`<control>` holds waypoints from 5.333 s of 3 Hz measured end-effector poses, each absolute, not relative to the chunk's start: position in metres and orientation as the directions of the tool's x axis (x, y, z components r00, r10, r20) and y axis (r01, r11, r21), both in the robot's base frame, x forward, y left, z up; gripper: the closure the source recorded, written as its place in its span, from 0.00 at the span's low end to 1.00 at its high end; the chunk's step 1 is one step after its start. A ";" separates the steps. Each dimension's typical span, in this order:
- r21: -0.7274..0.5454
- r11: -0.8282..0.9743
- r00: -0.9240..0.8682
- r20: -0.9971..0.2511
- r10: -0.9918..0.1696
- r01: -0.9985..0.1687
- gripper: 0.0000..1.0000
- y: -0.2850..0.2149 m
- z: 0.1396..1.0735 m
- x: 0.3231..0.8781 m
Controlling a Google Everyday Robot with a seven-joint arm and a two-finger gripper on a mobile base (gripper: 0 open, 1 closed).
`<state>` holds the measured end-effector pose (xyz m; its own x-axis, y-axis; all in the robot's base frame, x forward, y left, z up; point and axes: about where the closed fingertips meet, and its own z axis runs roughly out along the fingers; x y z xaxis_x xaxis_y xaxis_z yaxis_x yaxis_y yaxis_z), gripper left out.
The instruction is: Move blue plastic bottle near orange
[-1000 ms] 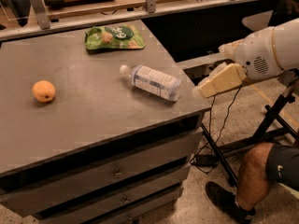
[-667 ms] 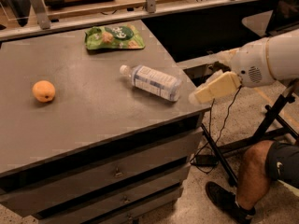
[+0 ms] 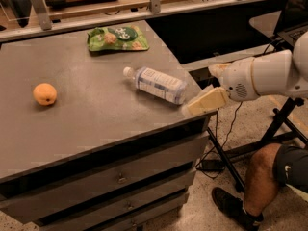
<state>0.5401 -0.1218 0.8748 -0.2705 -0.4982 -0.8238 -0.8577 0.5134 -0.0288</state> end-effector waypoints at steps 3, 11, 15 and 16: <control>-0.077 0.436 -0.181 -0.835 -0.519 -0.897 0.00 -0.090 0.847 0.568; 0.053 0.344 -0.240 -0.814 -0.528 -0.937 1.00 0.043 0.847 0.598; 0.041 0.247 -0.169 -0.834 -0.525 -0.968 1.00 0.105 0.866 0.596; 0.061 0.221 -0.171 -0.833 -0.526 -0.973 1.00 0.113 0.862 0.595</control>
Offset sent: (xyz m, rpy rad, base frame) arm 0.0334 0.0301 -0.0334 -0.0165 -0.0626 0.1054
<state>0.5951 0.1133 0.8620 -0.1714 -0.5262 -0.8329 -0.9733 0.2212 0.0605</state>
